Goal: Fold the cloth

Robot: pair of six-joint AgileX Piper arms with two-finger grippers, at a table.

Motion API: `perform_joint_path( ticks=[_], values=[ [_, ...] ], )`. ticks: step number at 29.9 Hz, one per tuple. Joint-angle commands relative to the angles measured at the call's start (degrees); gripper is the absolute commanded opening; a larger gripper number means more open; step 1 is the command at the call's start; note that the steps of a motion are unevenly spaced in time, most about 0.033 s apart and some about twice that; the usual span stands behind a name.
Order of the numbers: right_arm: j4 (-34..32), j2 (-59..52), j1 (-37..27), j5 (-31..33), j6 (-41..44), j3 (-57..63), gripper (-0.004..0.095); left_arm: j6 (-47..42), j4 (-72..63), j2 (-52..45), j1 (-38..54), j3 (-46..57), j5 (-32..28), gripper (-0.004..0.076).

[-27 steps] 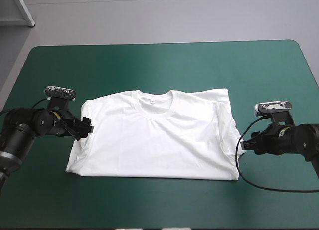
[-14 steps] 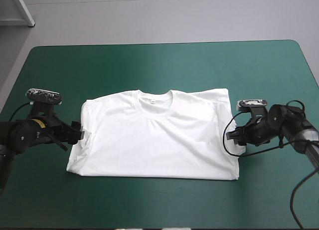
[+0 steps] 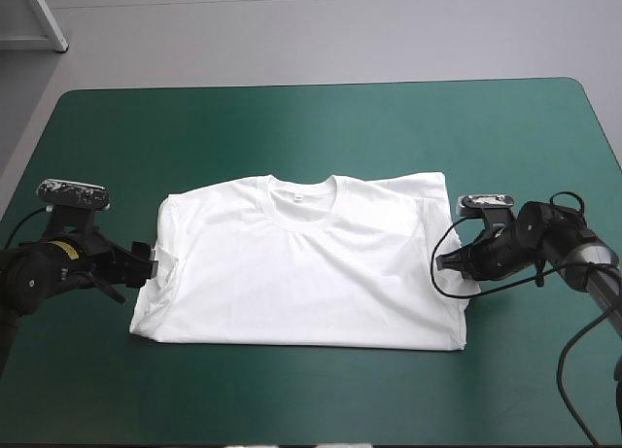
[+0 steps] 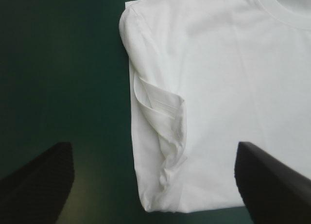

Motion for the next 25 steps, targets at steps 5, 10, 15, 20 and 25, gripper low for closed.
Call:
perform_joint_path(
  ticks=[5, 10, 15, 20, 25],
  values=[
    [-3.6, -6.4, -0.2, -0.7, 3.9, -1.5, -0.0013, -0.7, 0.0, -0.7, -0.2, -1.9, -2.0, 0.0648],
    [-7.1, -9.5, -0.2, -0.6, 8.4, -1.8, -0.0013, -0.7, 0.0, -0.7, -0.2, -1.9, -1.3, 0.0648],
    [2.3, -10.6, 2.0, -0.2, 1.8, -3.6, -0.0013, -0.7, 0.0, -0.7, -0.2, -1.6, -1.1, 0.0648],
    [10.1, -10.5, 8.8, -0.1, -2.7, -6.1, -0.0013, -0.7, 0.0, -0.7, -0.2, -1.6, -1.1, 0.0648],
    [10.7, -9.0, 17.2, -1.4, -3.0, -6.4, -0.0013, -0.7, 0.0, -0.7, -0.2, -1.6, -1.1, 0.0648]
  ],
)
